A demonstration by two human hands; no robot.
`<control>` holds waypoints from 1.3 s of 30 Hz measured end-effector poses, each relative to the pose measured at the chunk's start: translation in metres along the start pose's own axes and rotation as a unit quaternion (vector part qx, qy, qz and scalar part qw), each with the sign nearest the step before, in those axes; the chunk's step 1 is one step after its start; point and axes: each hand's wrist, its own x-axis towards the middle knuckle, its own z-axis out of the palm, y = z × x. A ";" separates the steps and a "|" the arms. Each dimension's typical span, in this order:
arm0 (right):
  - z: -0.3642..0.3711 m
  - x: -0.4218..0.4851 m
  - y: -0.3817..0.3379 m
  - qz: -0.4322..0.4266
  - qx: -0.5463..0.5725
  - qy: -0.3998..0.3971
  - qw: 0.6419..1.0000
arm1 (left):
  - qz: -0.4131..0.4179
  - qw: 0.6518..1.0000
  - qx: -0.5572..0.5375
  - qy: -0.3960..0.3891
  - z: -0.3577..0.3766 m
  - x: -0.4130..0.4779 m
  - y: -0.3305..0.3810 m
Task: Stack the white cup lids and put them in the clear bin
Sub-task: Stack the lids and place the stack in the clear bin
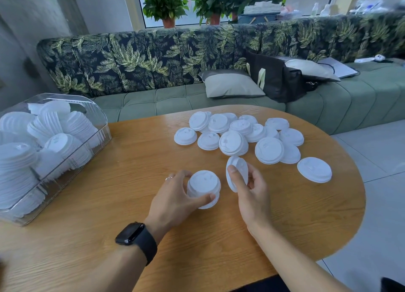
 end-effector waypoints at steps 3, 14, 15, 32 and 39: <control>0.001 0.000 -0.002 -0.001 0.000 0.004 1.000 | 0.019 0.998 0.063 -0.001 0.002 -0.010 -0.002; 0.002 -0.001 0.001 -0.002 -0.066 -0.010 0.998 | 0.029 0.992 0.124 -0.007 0.001 -0.016 -0.003; 0.003 -0.001 0.001 -0.002 -0.074 -0.015 0.997 | 0.028 0.991 0.128 -0.007 0.002 -0.015 -0.003; 0.027 -0.011 -0.006 0.062 0.056 0.023 0.996 | 0.196 0.971 0.072 0.119 0.021 -0.023 0.024; 0.032 -0.020 -0.014 0.092 0.113 0.002 0.989 | 0.158 0.973 0.097 0.134 0.024 -0.017 0.026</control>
